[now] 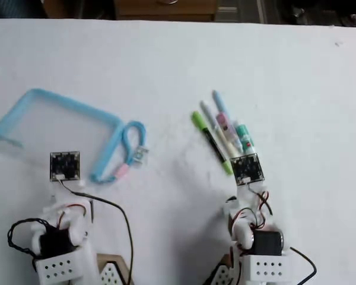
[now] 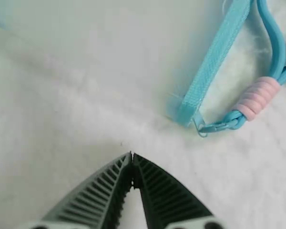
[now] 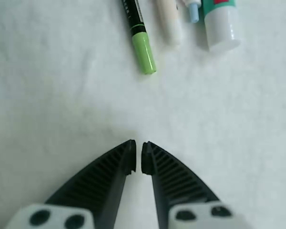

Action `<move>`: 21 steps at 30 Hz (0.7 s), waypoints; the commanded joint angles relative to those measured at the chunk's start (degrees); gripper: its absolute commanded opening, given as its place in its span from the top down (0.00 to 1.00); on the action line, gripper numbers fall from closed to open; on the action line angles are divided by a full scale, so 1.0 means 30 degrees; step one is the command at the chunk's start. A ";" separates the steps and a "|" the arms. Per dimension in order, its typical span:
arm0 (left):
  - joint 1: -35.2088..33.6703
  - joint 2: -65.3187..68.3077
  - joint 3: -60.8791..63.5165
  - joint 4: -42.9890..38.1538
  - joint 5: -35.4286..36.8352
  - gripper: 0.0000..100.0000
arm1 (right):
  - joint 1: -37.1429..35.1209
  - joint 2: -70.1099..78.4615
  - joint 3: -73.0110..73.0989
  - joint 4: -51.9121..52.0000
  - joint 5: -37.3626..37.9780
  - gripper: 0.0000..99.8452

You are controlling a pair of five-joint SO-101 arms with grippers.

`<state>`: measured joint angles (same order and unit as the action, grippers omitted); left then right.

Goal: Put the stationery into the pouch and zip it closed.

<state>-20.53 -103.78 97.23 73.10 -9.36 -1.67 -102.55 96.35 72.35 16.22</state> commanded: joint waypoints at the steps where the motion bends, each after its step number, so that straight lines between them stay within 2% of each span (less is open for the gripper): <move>1: 0.0073 -0.0044 -0.0059 0.0088 -0.0059 0.96 | -0.0601 -0.0190 0.0176 0.0103 -0.0059 0.96; 5: 0.0073 -0.0044 -0.0059 0.0088 -0.0059 0.96 | -0.2505 -0.0190 0.0176 0.0103 -0.0029 0.96; 13: 0.0073 -0.0044 -0.0059 0.0088 -0.0059 0.96 | -0.4703 -0.0190 0.0176 -0.0044 0.0088 0.96; 21: 0.0073 -0.0044 -0.0059 0.0088 -0.0059 0.96 | -0.8982 -0.0190 -0.1875 -0.1538 0.0645 0.96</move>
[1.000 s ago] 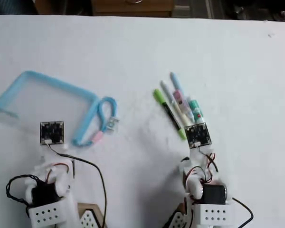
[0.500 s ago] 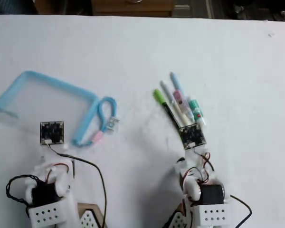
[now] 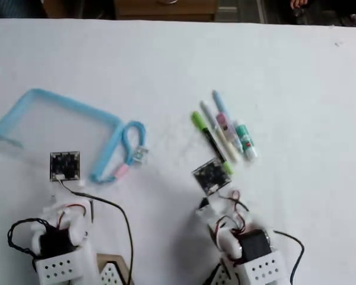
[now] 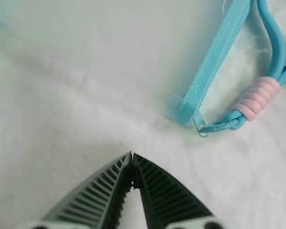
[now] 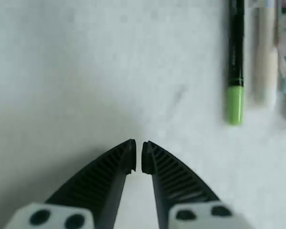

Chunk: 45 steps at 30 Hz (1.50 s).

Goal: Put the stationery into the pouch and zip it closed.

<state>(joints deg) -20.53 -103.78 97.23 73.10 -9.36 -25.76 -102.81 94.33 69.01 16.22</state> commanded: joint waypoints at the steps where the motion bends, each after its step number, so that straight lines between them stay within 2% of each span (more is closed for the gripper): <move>1: 0.0073 -0.0044 -0.0059 0.0088 -0.0059 0.96 | -0.0864 -0.0103 -0.1553 -0.0396 0.1143 0.96; 6: 0.0073 -0.0044 -0.0059 0.0088 -0.0059 0.96 | 0.0982 0.1568 -0.6535 0.0542 0.2520 0.96; 10: 0.0161 -0.0015 -0.0059 0.0088 -0.0029 0.96 | 0.0659 0.7370 -1.1575 0.1949 0.2315 0.96; 15: 0.0161 -0.0015 -0.0059 0.0088 -0.0029 0.96 | -0.1802 1.5341 -1.6615 0.3150 -0.0879 0.95; 19: 0.0103 -0.0015 -0.0059 0.0088 -0.0059 0.96 | -0.4586 2.0469 -1.9604 0.2828 -0.5480 0.83; 22: 0.0044 -0.0073 -0.0381 0.0117 -0.0205 0.96 | -0.5905 2.4073 -2.1773 0.1832 -0.7678 0.73; 24: -0.0747 -0.0103 -0.1348 -0.0059 -0.0205 0.96 | -0.6110 2.6476 -2.3179 0.0952 -0.8791 0.69; 27: -0.2300 -0.0103 -0.2989 -0.1201 -0.0205 0.94 | -0.6110 3.0051 -2.5582 0.0659 -1.0286 0.68; 32: -0.5114 -0.0015 -0.4689 -0.2901 0.0000 0.74 | -0.6168 3.5853 -3.1941 0.2125 -1.1839 0.68; 35: -0.6139 0.0015 -0.5978 -0.2930 -0.0147 0.75 | -0.6168 3.9810 -3.6484 0.3326 -1.3245 0.68; 39: -0.6168 0.0044 -0.6799 -0.2842 -0.0147 0.81 | -0.6198 4.5172 -4.2432 0.5612 -1.4564 0.68; 45: -0.6139 0.0044 -0.6886 -0.2227 0.0469 0.80 | -0.6081 5.2557 -5.0344 0.8454 -1.4769 0.68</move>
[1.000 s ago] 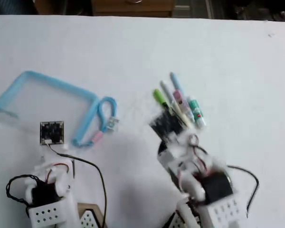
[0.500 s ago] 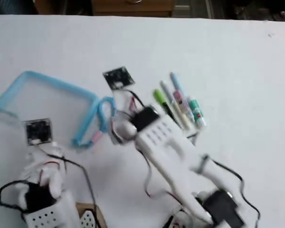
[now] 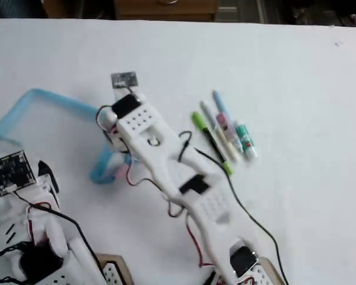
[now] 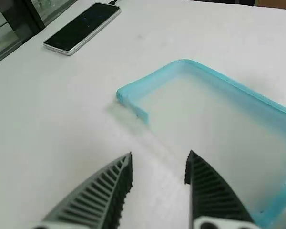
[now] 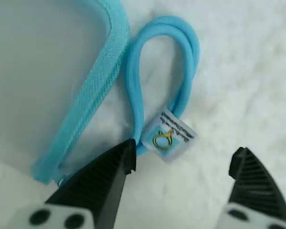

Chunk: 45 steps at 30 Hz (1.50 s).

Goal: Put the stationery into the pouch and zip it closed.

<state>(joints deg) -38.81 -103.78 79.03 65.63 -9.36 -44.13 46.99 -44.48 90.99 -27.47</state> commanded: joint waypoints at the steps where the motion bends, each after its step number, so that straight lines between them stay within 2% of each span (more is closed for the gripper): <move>1: -0.0044 0.0103 -0.0821 0.0498 0.0703 0.80 | 0.0044 0.3648 -0.5216 0.1538 -0.0205 0.68; 5: -0.0044 0.2447 -0.2198 0.1495 0.1612 0.80 | 0.0132 0.7018 -0.9729 0.2242 -0.0205 0.68; 7: 0.0015 0.4879 -0.3604 0.1495 0.2139 0.80 | 0.0103 0.8278 -1.1634 0.2828 -0.0205 0.72; 12: 0.1216 1.1971 -0.7531 0.1524 0.2403 0.81 | 0.0190 0.9685 -1.3597 0.3326 -0.0059 0.97; 13: 0.1480 1.3231 -0.7941 0.1465 0.2403 0.81 | 0.0308 0.9685 -1.3597 0.3326 -0.0059 0.99; 16: 0.2242 1.6484 -0.8674 0.1260 0.2432 0.80 | 0.1011 0.9451 -1.4007 0.3414 -0.0059 0.97; 21: 0.3912 1.9531 -0.8615 -0.0908 0.2315 0.80 | 0.2476 0.8044 -1.4125 0.3414 -0.0059 0.98; 27: 0.7692 2.0733 -0.7941 -0.1436 0.2256 0.63 | 0.3004 0.7604 -1.4095 0.3385 -0.0059 0.98; 30: 0.9187 2.0762 -0.6916 -0.2110 0.2256 0.63 | 0.3062 0.8308 -1.4271 0.3297 -0.0059 0.98; 32: 0.9333 2.0850 -0.6095 -0.2637 0.2227 0.64 | 0.3062 0.8952 -1.4300 0.3209 -0.0059 0.98; 36: 0.9245 2.0879 -0.4425 -0.3927 0.0703 0.65 | 0.3267 1.0359 -1.4300 0.2564 -0.0205 0.98; 41: 0.7487 2.0908 -0.3839 -0.5099 -0.1875 0.74 | 0.3678 1.0740 -1.5092 0.2242 -0.0117 0.98; 45: 0.6462 2.0908 -0.3839 -0.7473 -0.1641 0.80 | 0.3648 1.0711 -1.6059 0.2535 -0.0147 0.98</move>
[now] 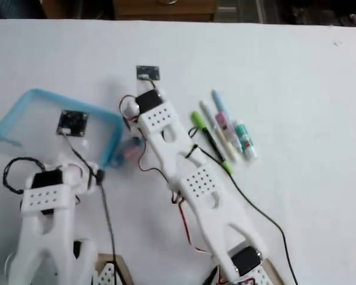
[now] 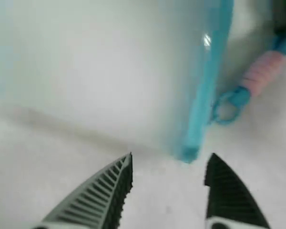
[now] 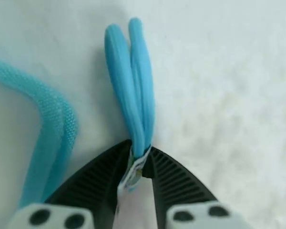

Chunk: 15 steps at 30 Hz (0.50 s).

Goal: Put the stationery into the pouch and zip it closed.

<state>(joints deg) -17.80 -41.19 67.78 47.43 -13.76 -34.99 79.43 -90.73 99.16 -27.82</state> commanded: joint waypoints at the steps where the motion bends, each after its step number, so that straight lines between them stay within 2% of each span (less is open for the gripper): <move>1: -0.0513 0.0044 -0.0088 -0.1758 -0.0381 0.83 | 0.0601 -0.0103 -0.0674 -0.0190 -0.0029 0.98; 3: -0.0190 0.0044 -0.0029 -0.1905 -0.1026 0.87 | 0.0601 -0.0103 -0.0674 -0.0190 -0.0059 0.98; 8: 0.1011 -0.0103 0.0762 -0.1026 -0.1407 0.86 | 0.0630 -0.0103 -0.0703 -0.0220 -0.0059 0.98; 12: 0.1275 -0.0132 -0.0674 0.3018 -0.0996 0.74 | 0.0601 -0.0190 -0.0821 -0.0220 -0.0059 0.98; 15: 0.1011 0.0015 -0.0908 0.2901 -0.0762 0.70 | 0.0542 -0.0542 -0.1260 0.0044 -0.0059 0.98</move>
<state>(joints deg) -14.64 -41.19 67.60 55.43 -16.66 -34.81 79.52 -92.04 99.16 -27.82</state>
